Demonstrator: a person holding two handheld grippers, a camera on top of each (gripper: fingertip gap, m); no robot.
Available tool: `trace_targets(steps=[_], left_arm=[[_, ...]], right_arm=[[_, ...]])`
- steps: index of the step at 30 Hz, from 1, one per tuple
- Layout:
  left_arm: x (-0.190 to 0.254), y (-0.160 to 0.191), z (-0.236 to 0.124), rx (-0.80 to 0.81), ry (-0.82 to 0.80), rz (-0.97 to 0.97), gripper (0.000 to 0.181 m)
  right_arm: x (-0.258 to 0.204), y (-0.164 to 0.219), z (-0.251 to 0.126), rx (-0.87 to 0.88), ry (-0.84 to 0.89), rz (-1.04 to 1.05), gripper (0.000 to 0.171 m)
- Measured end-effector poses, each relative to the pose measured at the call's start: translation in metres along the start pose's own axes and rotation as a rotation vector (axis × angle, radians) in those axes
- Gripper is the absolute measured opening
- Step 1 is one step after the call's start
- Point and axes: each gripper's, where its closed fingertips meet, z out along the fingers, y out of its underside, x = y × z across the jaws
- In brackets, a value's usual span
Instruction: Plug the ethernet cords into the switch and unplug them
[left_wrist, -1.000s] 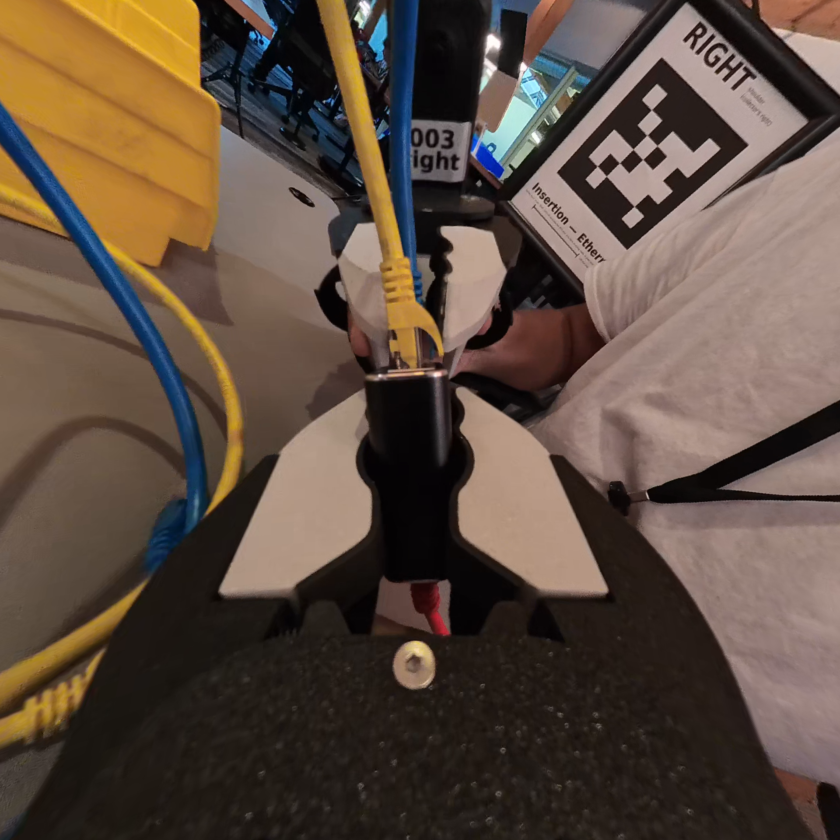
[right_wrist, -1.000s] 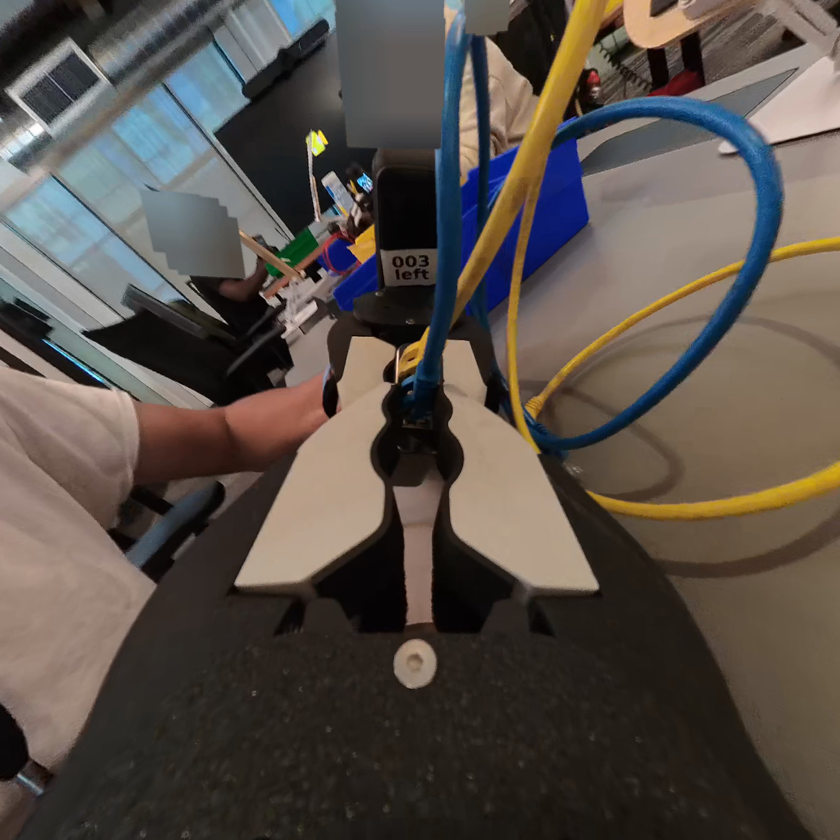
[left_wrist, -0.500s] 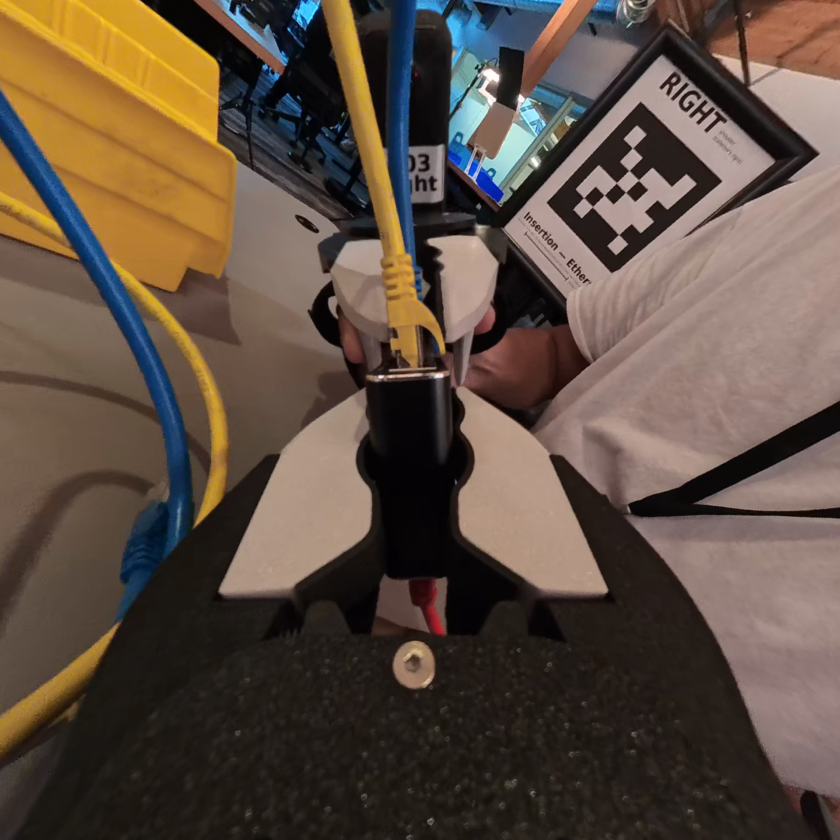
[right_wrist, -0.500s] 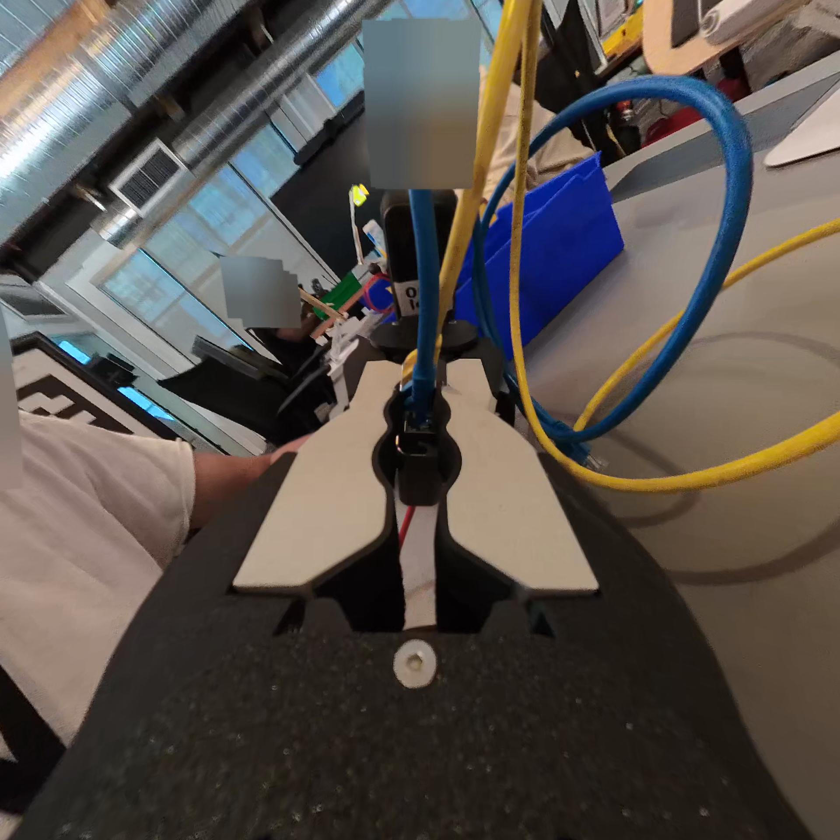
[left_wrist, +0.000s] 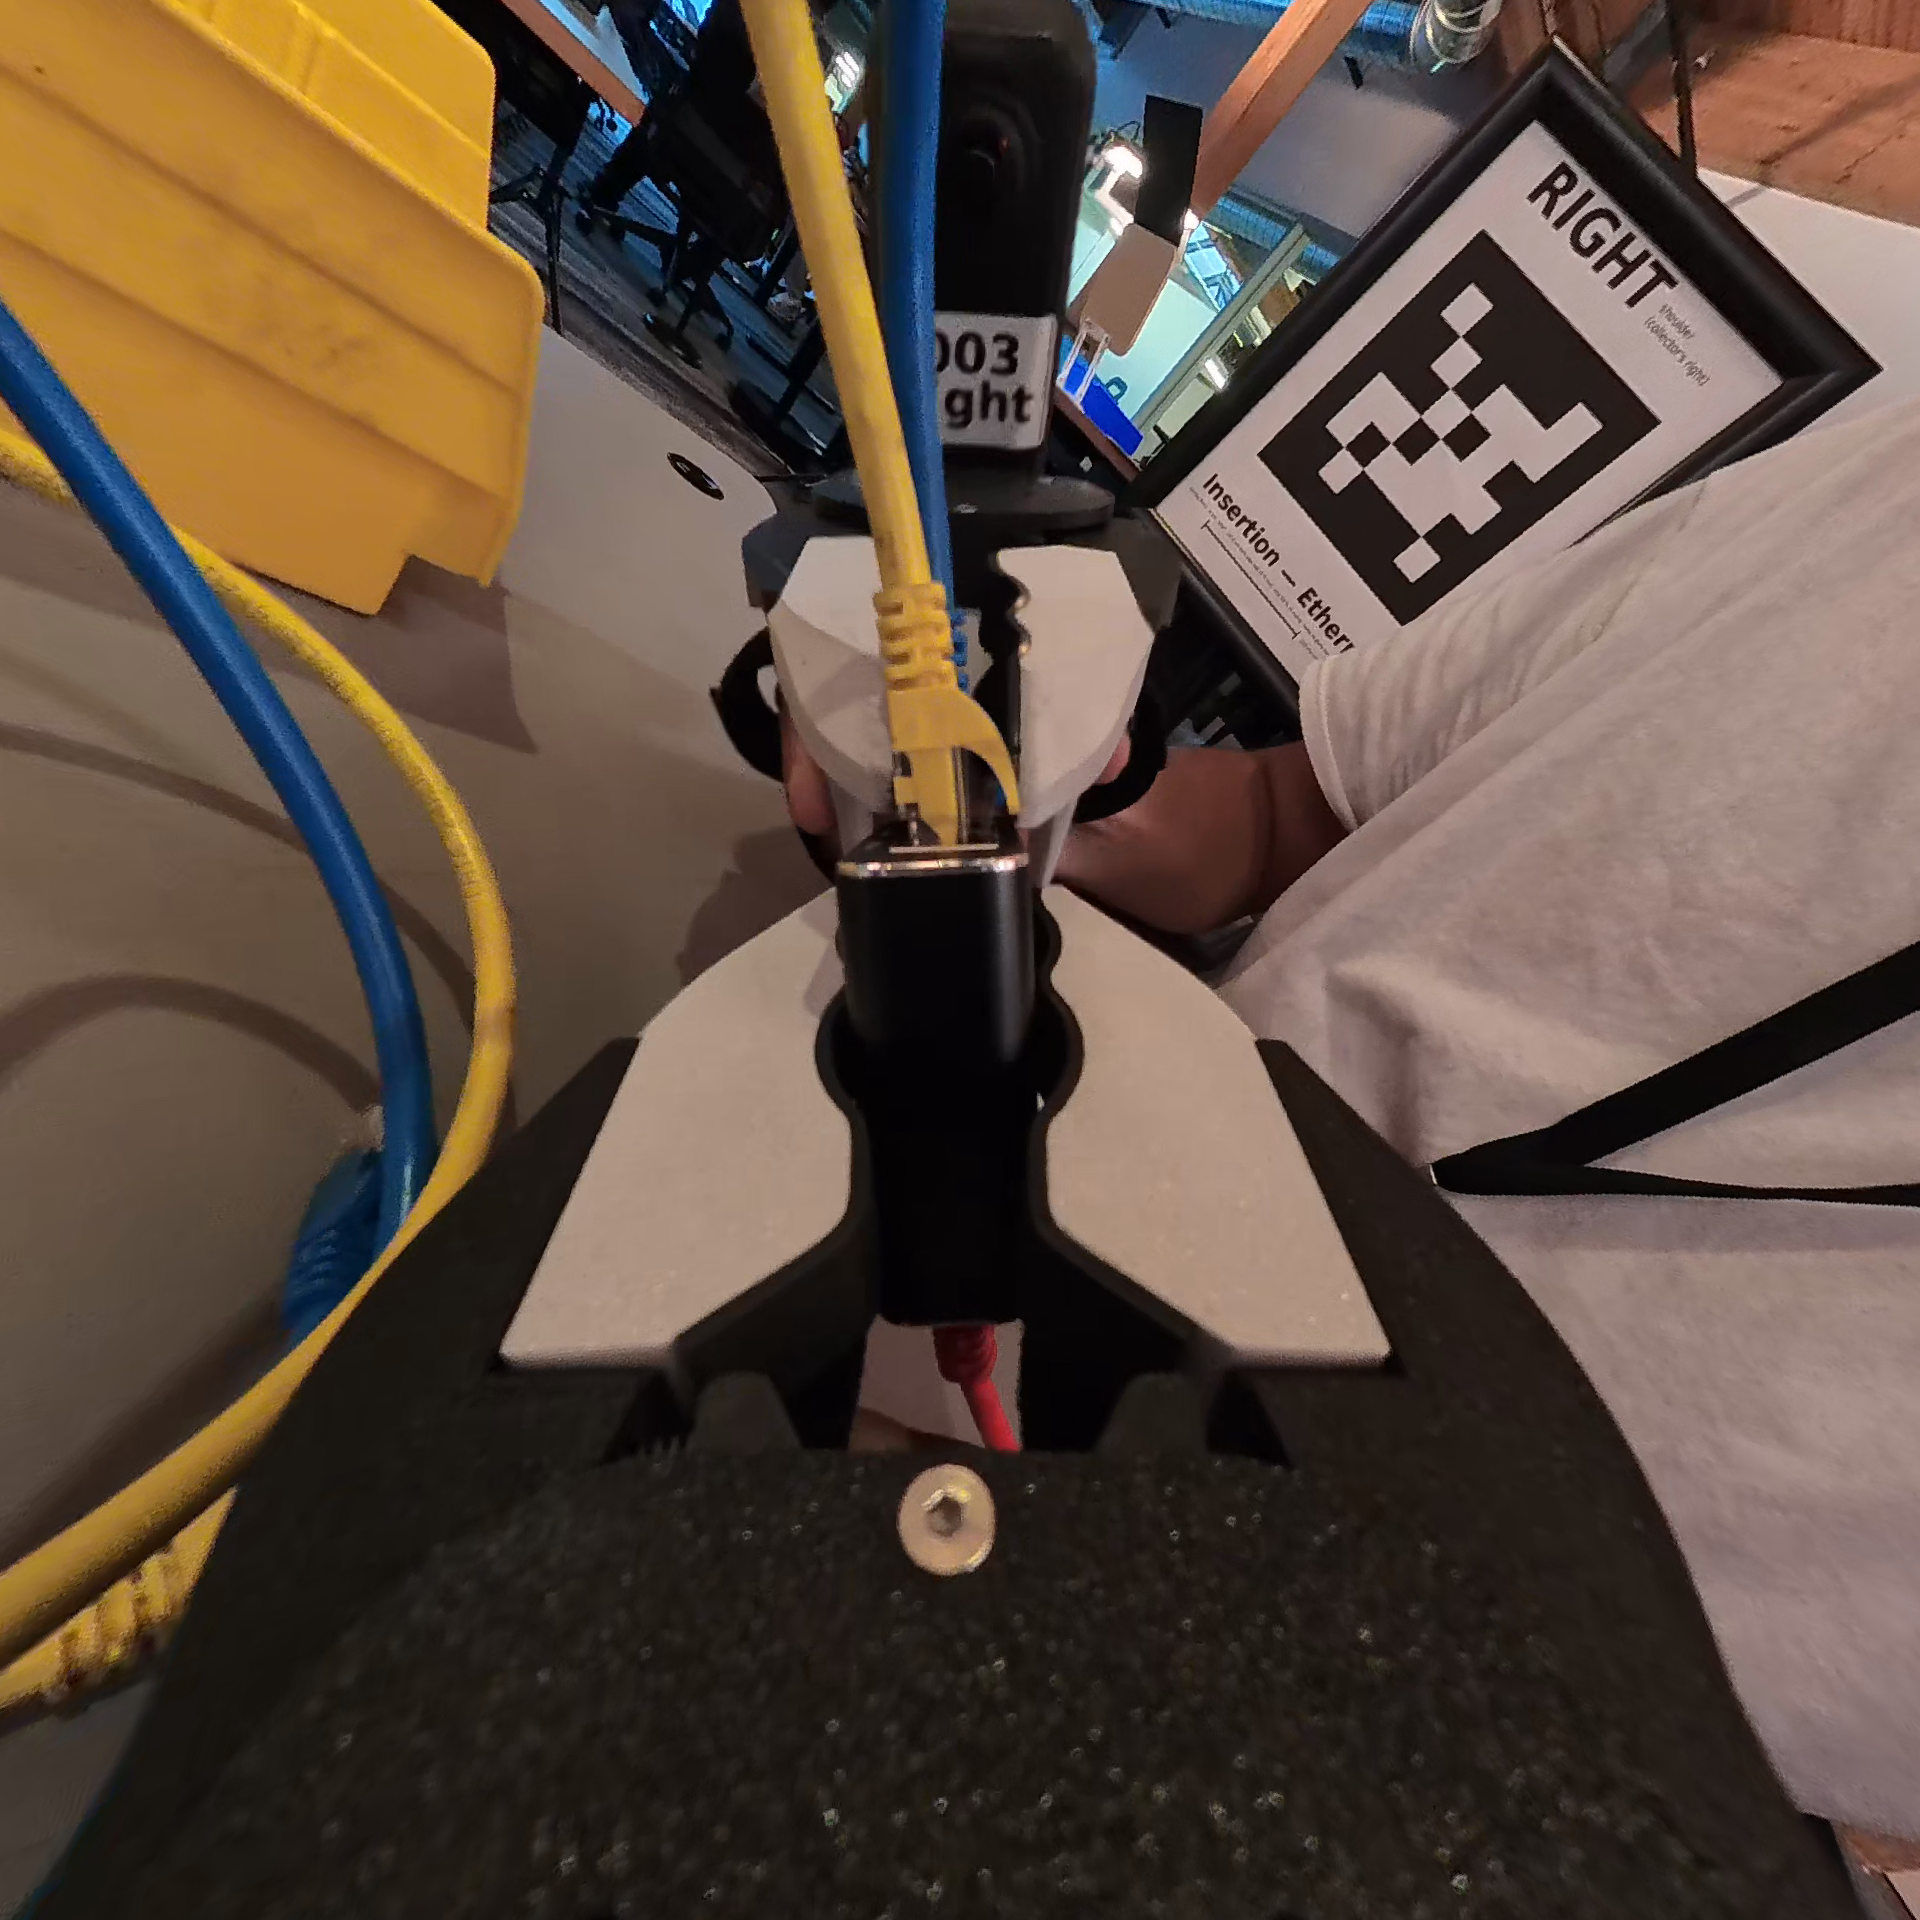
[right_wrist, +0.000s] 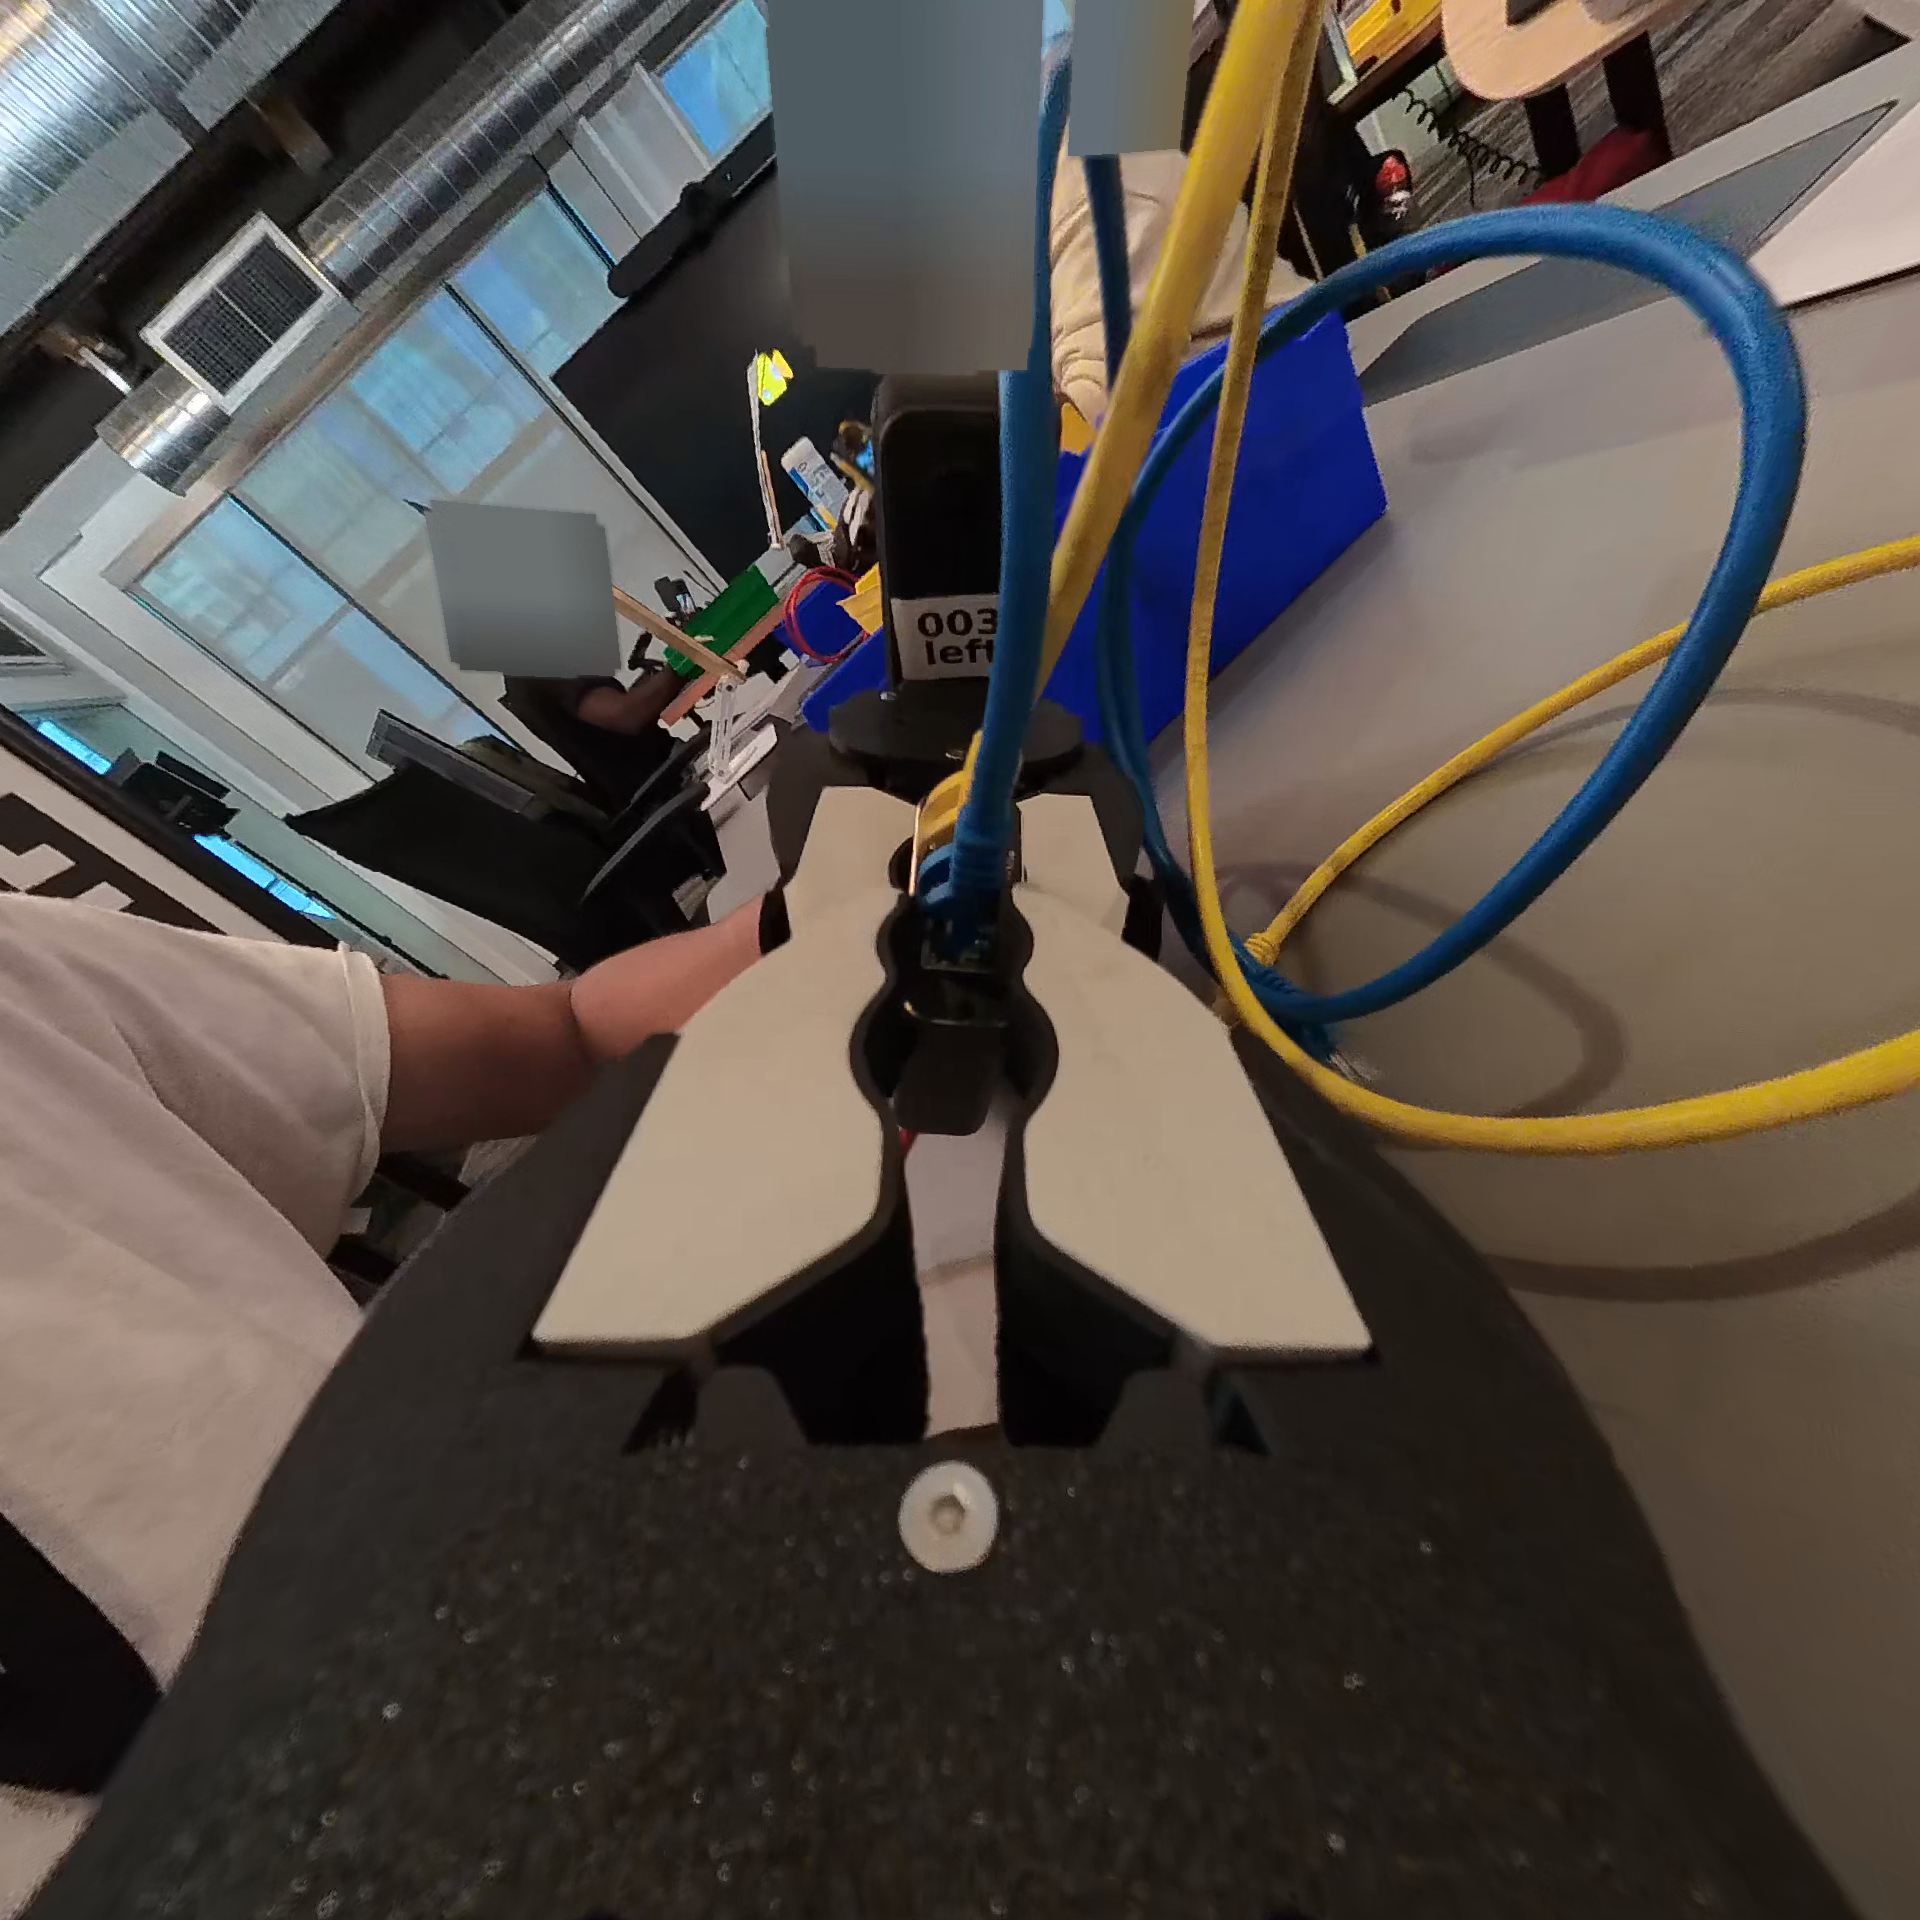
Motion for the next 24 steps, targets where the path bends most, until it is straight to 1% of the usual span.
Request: trace_targets(steps=[3, 9, 11, 12, 13, 14, 15, 16, 18, 19, 21, 23, 24], left_arm=[[-0.002, 0.001, 0.002, 0.005, 0.0, -0.017, 0.027], [0.0, -0.004, 0.0, 0.029, 0.0, -0.02, 0.028], [0.002, -0.007, -0.001, 0.039, 0.017, -0.035, 0.028], [0.003, -0.004, -0.001, 0.021, 0.021, -0.027, 0.027], [0.001, 0.008, -0.002, -0.047, -0.008, 0.005, 0.027], [-0.003, 0.019, -0.001, -0.103, -0.042, 0.033, 0.027], [-0.001, 0.018, 0.001, -0.085, -0.031, 0.026, 0.027], [0.004, 0.013, 0.004, -0.053, 0.006, 0.007, 0.027], [0.004, 0.016, 0.009, -0.089, 0.008, 0.034, 0.027], [0.003, 0.02, 0.01, -0.11, 0.011, 0.029, 0.027], [0.005, 0.031, 0.007, -0.167, 0.042, -0.009, 0.027], [0.004, 0.037, 0.001, -0.213, 0.028, -0.006, 0.026], [0.005, 0.038, 0.0, -0.226, 0.038, -0.02, 0.026]], right_arm=[[0.003, 0.003, -0.001, -0.023, 0.037, -0.062, 0.013], [0.003, -0.003, 0.0, 0.077, -0.014, 0.071, 0.011], [0.002, -0.007, 0.001, 0.085, -0.026, 0.09, 0.011], [0.002, -0.011, -0.001, 0.114, -0.02, 0.096, 0.012], [0.006, -0.031, -0.013, 0.22, -0.036, 0.147, 0.011], [0.017, -0.053, -0.034, 0.323, -0.027, 0.184, 0.01], [0.024, -0.062, -0.048, 0.322, 0.034, 0.117, 0.011], [0.017, -0.057, -0.047, 0.228, 0.071, 0.004, 0.011], [0.003, -0.055, -0.043, 0.192, 0.068, -0.046, 0.012], [0.003, -0.055, -0.043, 0.197, 0.077, -0.046, 0.012], [0.007, -0.057, -0.049, 0.222, 0.059, 0.023, 0.013], [0.007, -0.068, -0.061, 0.276, 0.044, 0.025, 0.012], [0.01, -0.071, -0.063, 0.264, 0.063, 0.026, 0.012]])
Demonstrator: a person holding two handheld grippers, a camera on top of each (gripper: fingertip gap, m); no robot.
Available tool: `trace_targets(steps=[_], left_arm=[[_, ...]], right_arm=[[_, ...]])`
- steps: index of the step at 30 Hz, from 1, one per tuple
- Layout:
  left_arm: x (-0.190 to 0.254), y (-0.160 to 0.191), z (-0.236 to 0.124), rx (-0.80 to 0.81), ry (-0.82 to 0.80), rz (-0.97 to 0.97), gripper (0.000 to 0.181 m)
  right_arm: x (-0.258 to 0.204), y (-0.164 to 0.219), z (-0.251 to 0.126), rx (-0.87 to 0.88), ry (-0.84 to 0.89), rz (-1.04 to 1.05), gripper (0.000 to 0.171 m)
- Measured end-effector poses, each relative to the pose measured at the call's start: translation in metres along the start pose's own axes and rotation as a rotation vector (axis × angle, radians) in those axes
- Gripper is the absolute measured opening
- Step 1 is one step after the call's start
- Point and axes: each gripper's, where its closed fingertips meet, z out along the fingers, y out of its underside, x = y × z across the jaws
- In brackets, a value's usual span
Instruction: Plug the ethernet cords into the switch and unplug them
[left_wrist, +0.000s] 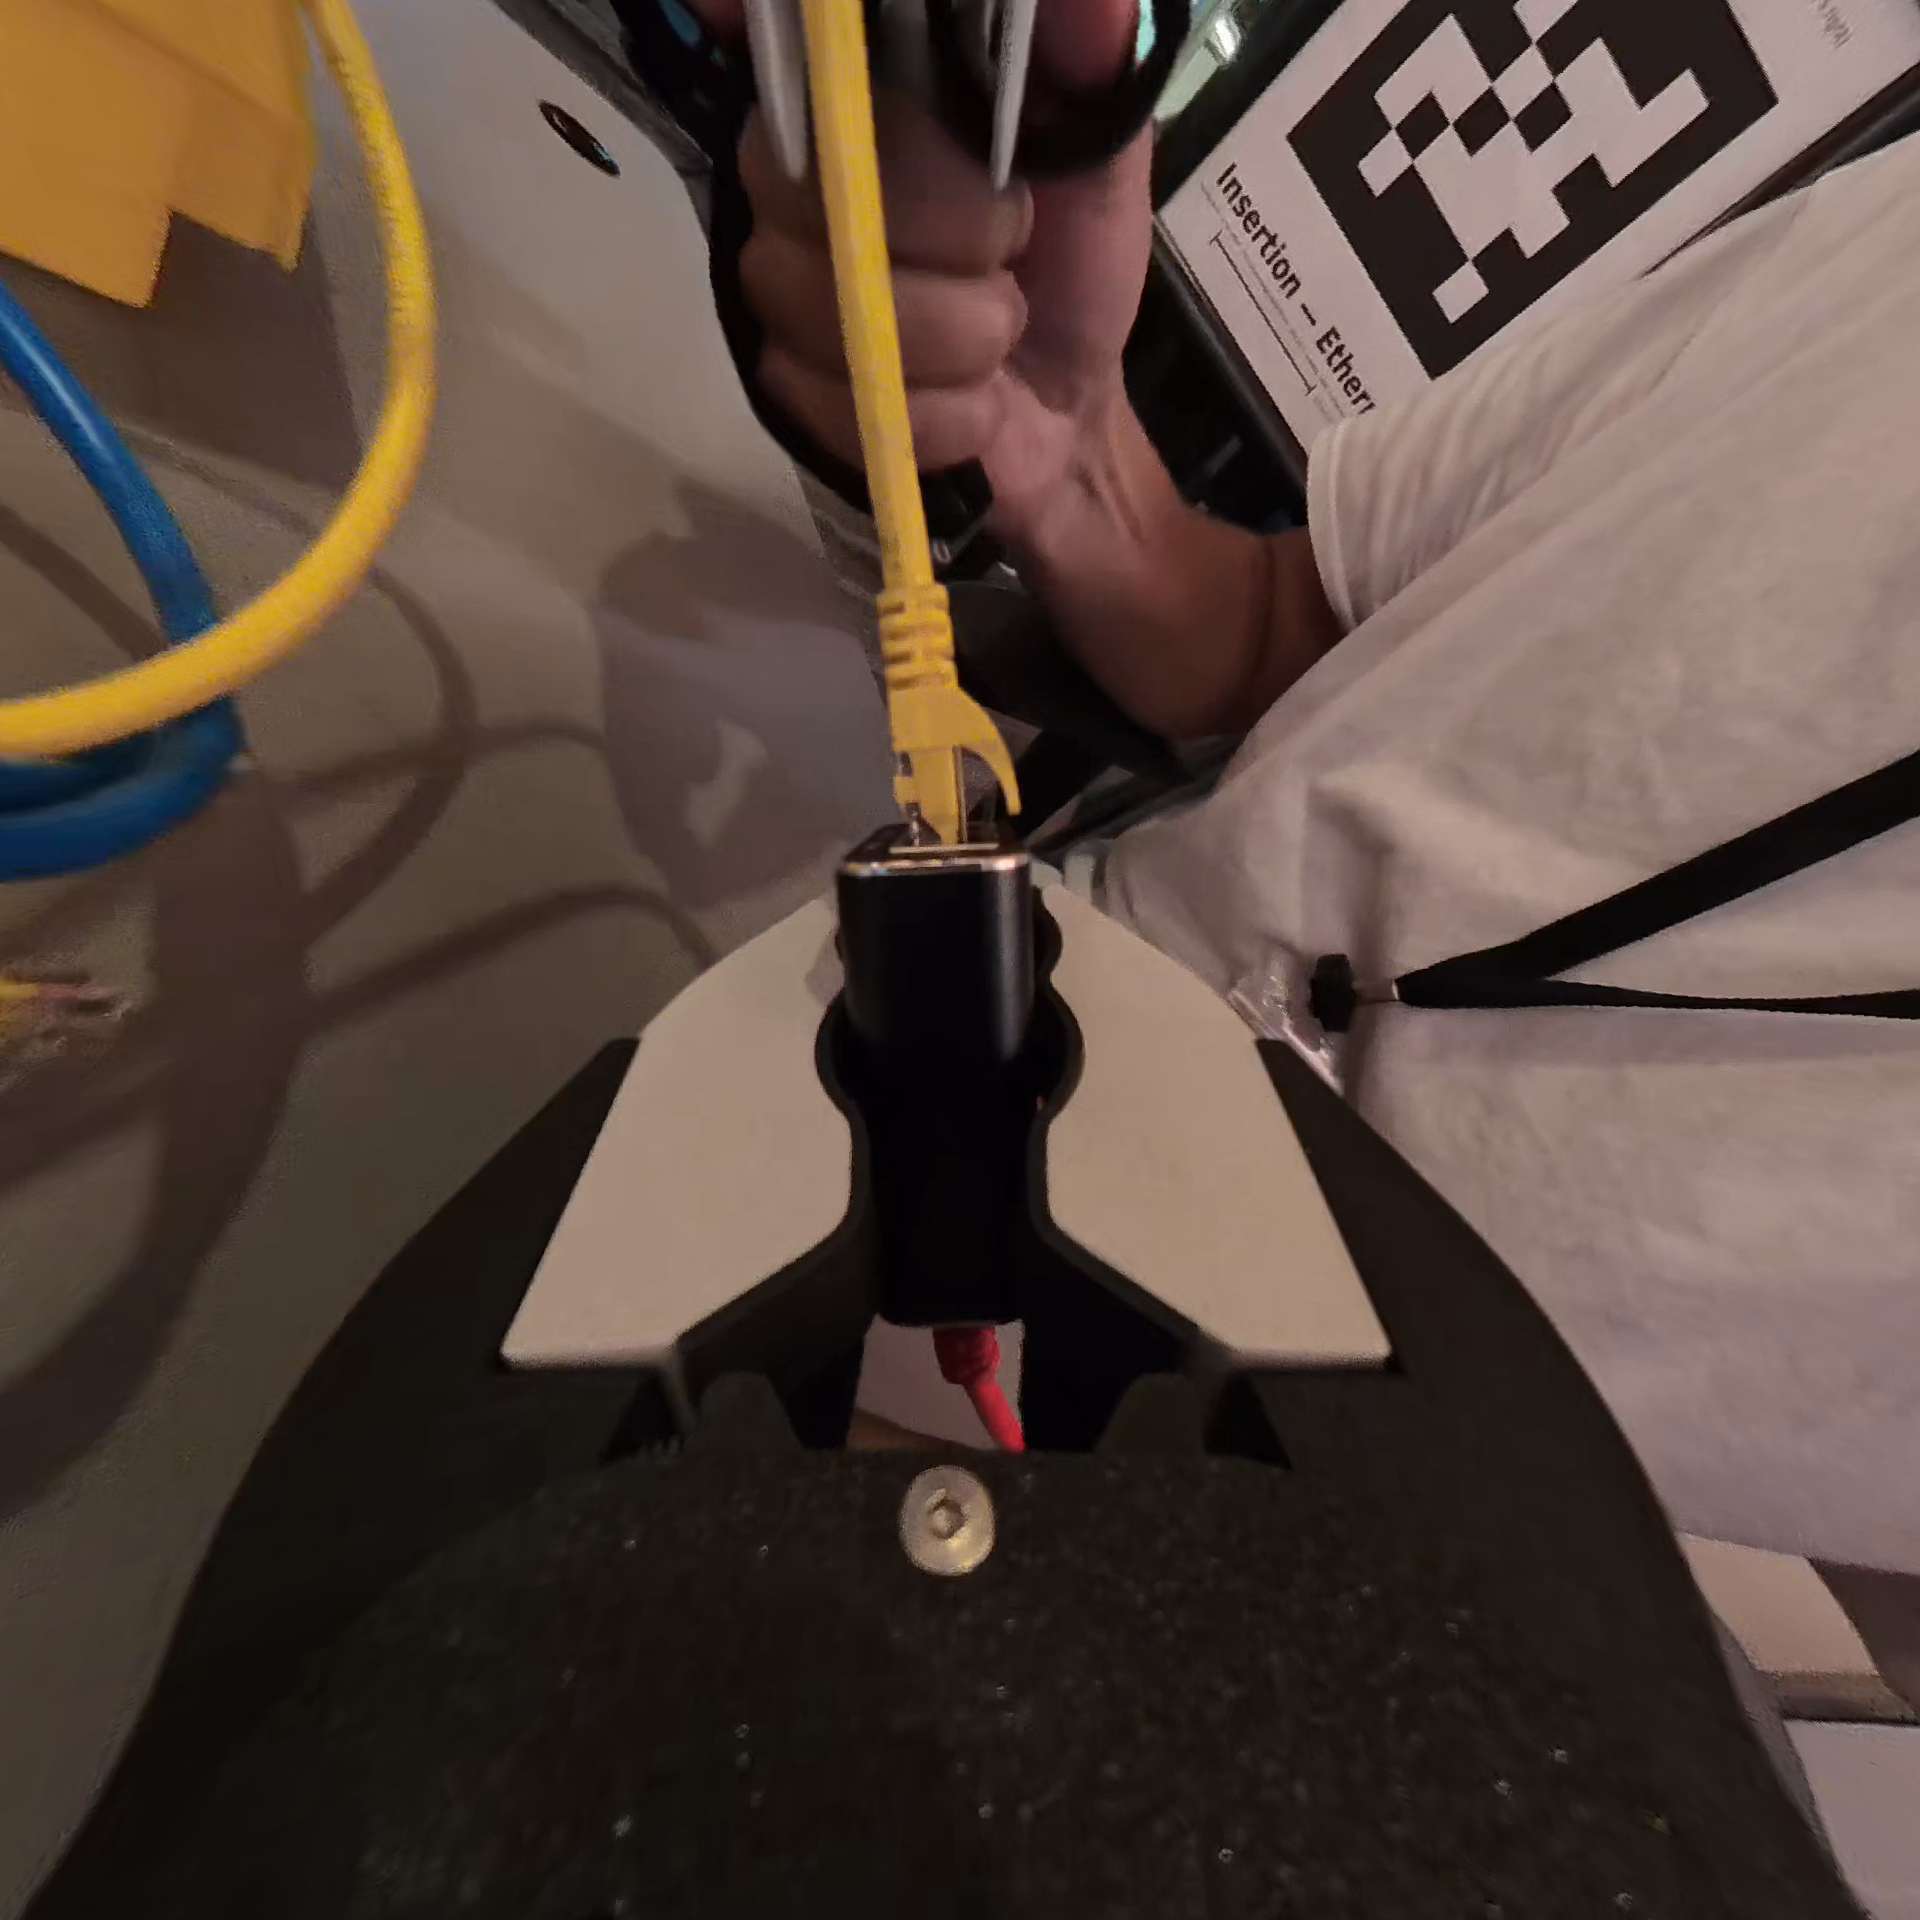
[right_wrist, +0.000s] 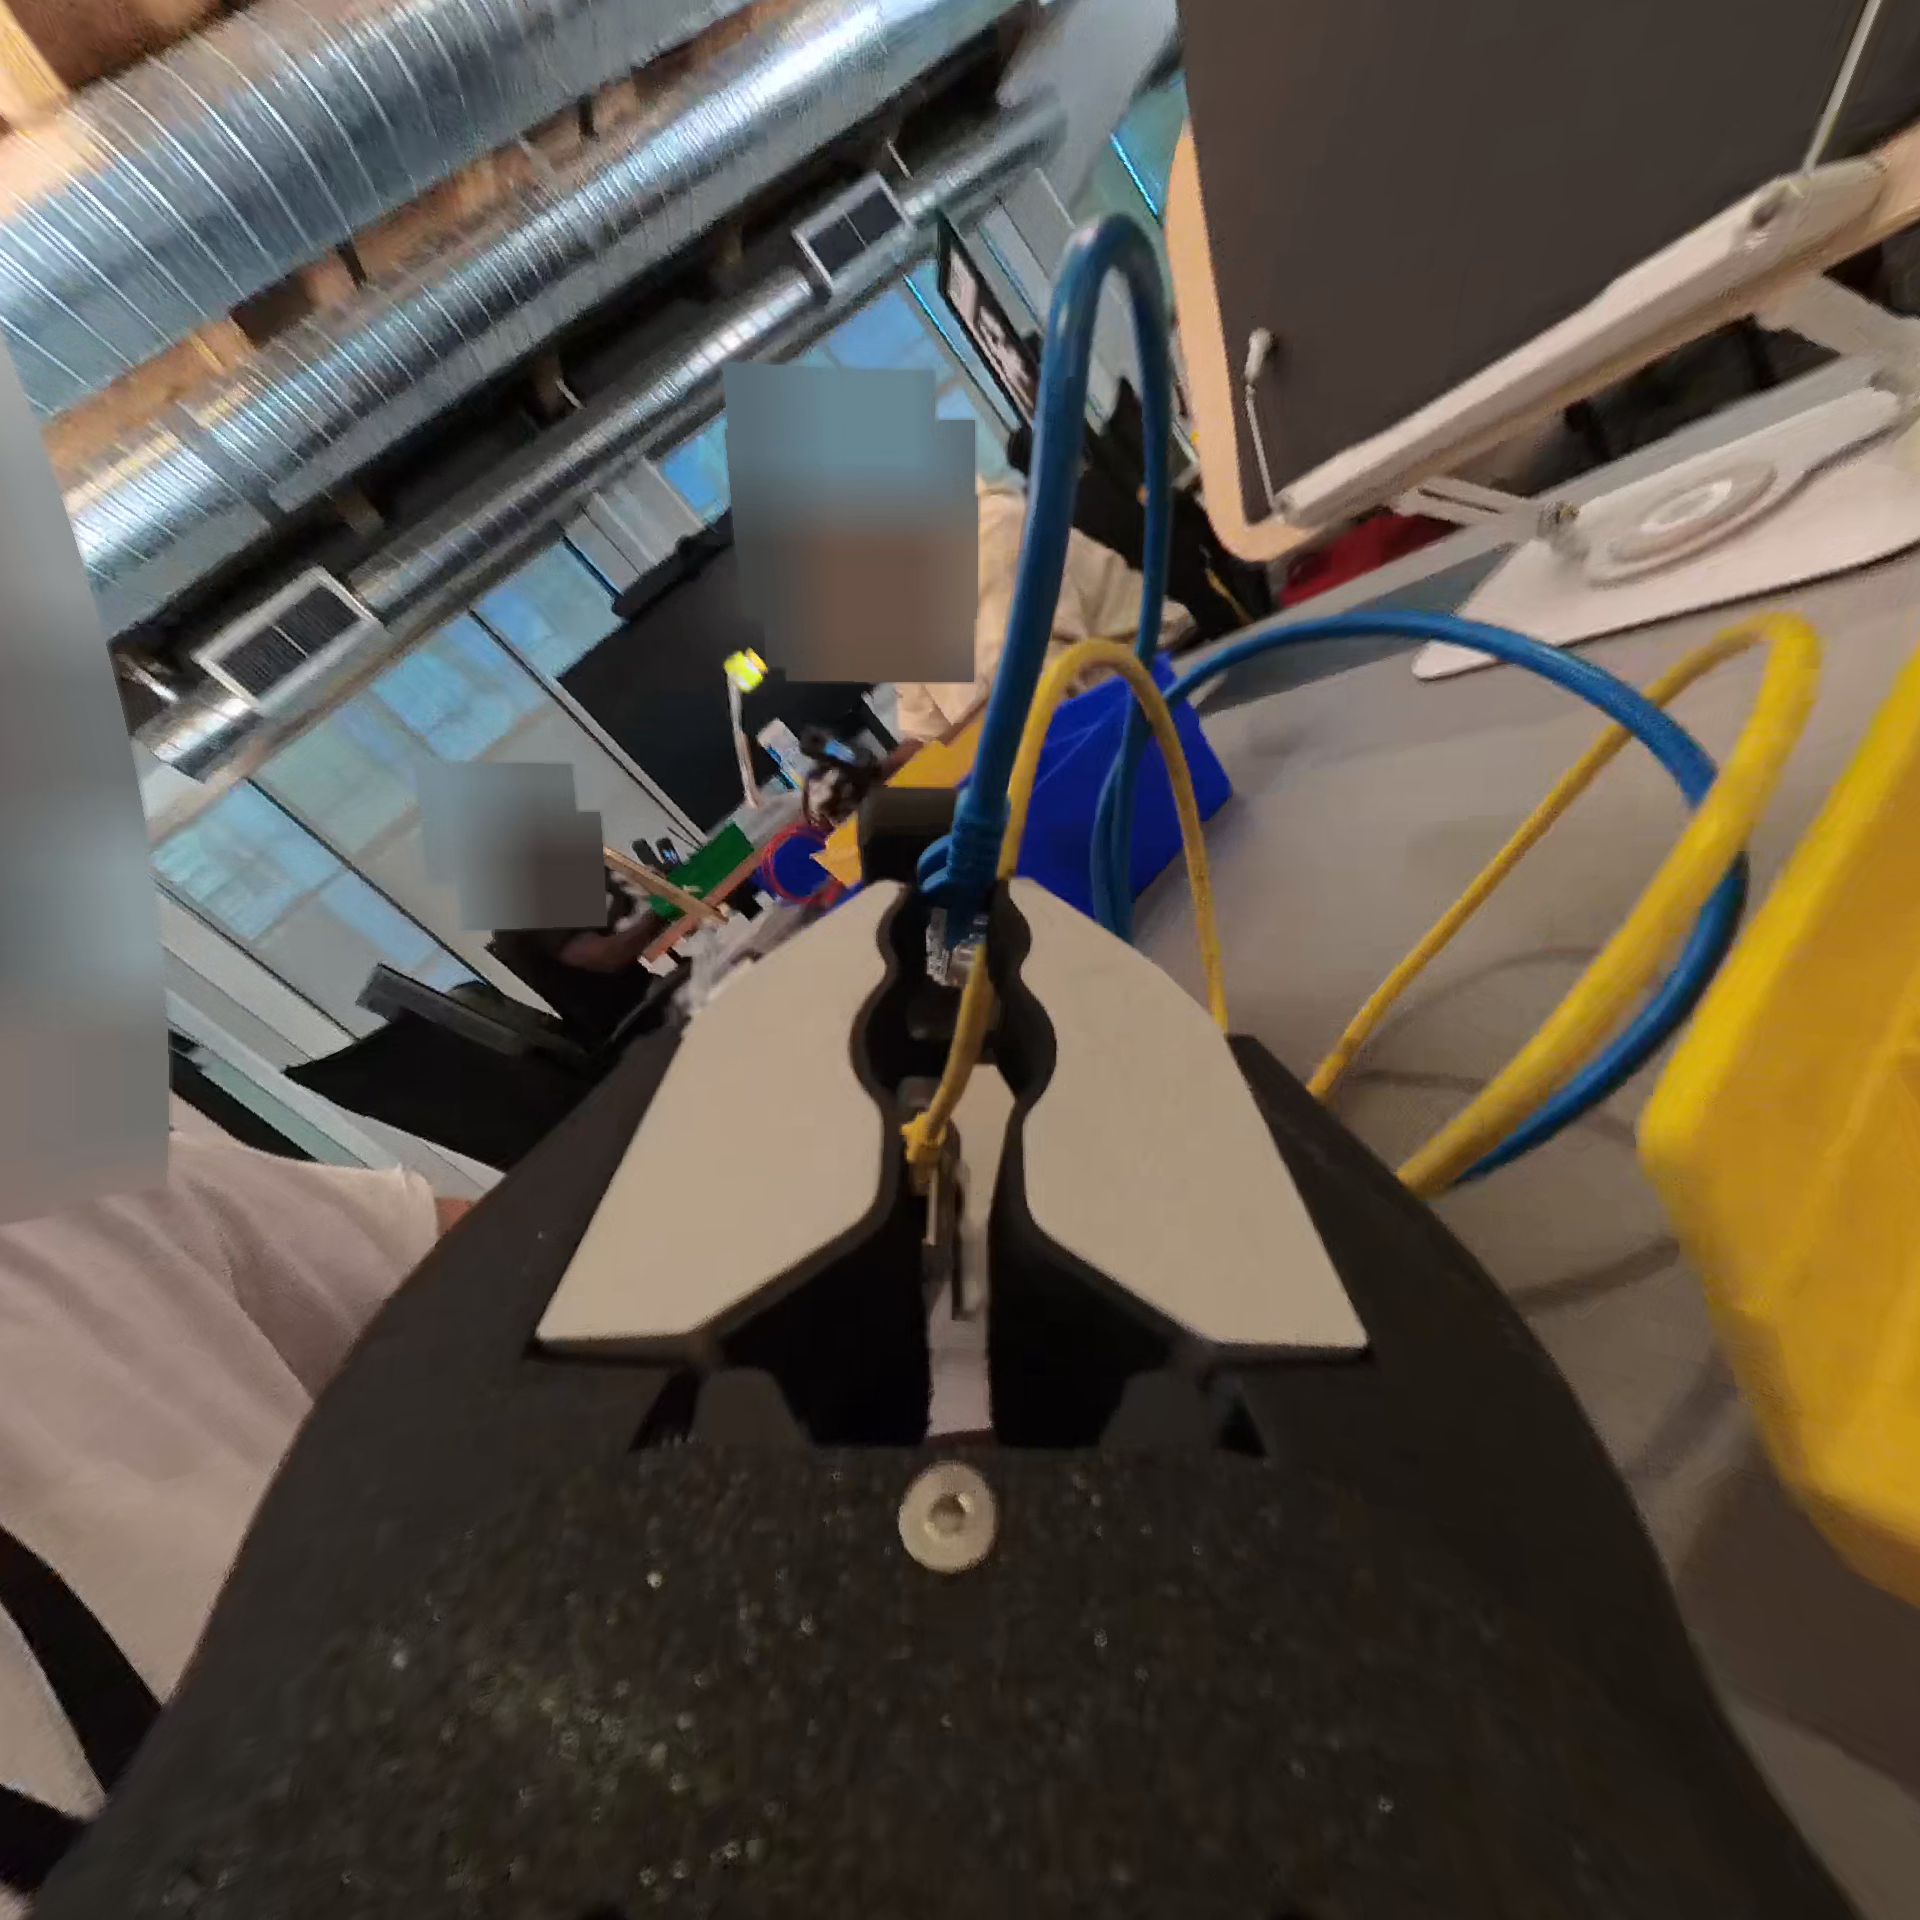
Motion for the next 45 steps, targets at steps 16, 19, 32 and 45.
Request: trace_targets(steps=[16, 19, 32, 45], left_arm=[[0.07, 0.032, 0.009, -0.151, 0.045, 0.02, 0.026], [0.082, 0.035, -0.001, -0.115, -0.009, -0.012, 0.026], [0.051, 0.023, -0.036, 0.396, -0.392, -0.295, 0.026], [0.061, 0.051, -0.03, 0.425, -0.35, -0.238, 0.026]], right_arm=[[0.043, -0.021, 0.051, -0.185, 0.272, -0.111, 0.012], [0.038, -0.049, 0.064, -0.111, 0.29, -0.165, 0.012], [0.088, 0.026, 0.036, -0.449, 0.542, -0.161, 0.012], [0.068, 0.12, 0.039, -1.113, 0.399, -0.918, 0.046]])
